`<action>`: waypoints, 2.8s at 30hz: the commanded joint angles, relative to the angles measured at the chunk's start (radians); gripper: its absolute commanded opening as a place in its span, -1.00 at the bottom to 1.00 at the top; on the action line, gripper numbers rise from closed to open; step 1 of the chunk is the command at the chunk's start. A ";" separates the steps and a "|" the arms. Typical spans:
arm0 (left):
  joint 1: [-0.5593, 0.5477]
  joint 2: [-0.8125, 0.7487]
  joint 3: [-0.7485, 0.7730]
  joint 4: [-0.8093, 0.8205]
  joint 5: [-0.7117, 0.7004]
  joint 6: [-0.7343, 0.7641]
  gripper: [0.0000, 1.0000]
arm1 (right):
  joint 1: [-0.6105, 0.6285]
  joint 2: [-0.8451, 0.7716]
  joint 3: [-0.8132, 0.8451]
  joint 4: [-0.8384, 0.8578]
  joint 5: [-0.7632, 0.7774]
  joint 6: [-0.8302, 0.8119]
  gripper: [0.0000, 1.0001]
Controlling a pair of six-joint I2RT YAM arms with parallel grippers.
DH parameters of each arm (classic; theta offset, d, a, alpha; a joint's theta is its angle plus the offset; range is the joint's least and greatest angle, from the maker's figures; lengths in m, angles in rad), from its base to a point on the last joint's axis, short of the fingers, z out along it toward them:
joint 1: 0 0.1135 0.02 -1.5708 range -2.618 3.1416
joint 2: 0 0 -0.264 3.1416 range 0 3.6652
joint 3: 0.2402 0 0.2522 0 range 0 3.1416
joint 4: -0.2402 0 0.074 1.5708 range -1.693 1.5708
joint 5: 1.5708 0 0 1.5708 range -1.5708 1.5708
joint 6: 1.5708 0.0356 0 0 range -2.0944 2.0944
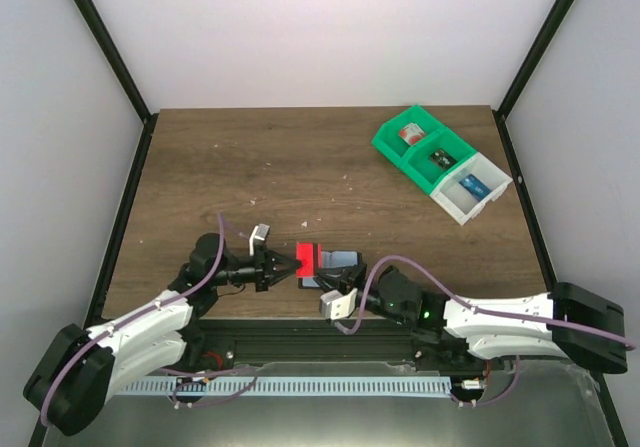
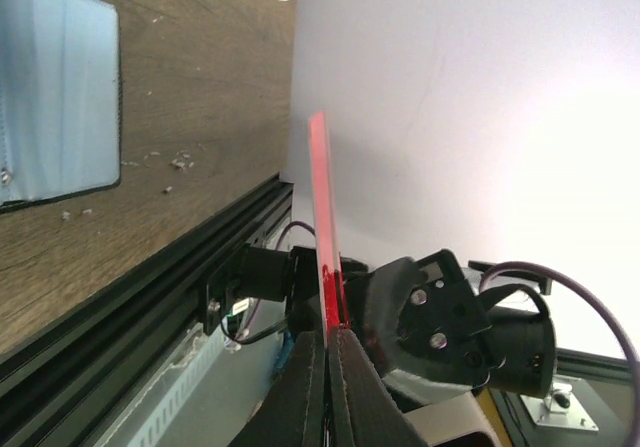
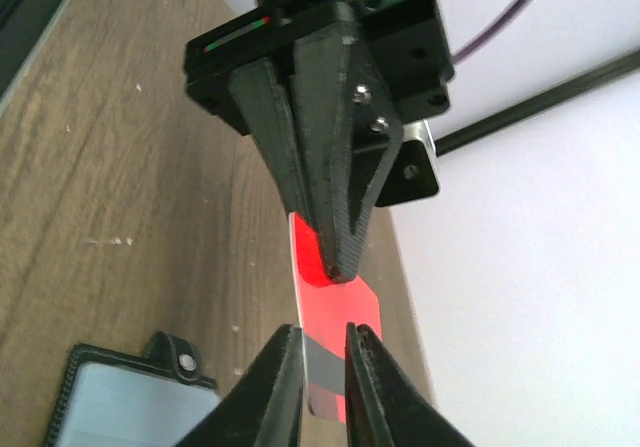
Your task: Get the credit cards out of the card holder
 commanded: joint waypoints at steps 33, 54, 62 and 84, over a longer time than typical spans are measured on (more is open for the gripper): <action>0.002 -0.320 0.096 -0.161 -0.069 0.487 0.36 | 0.035 -0.414 -0.058 -0.285 0.104 1.880 -0.99; -0.080 -0.116 0.201 -0.217 0.315 0.669 0.12 | 0.035 -0.357 0.335 -0.740 -0.165 1.516 -0.99; -0.084 -0.100 0.210 -0.197 0.328 0.663 -0.30 | 0.034 -0.309 0.386 -0.794 -0.258 1.458 -0.99; -0.088 -0.200 0.019 0.345 -0.364 0.166 -1.00 | 0.034 -0.521 0.000 -0.150 0.125 1.954 0.13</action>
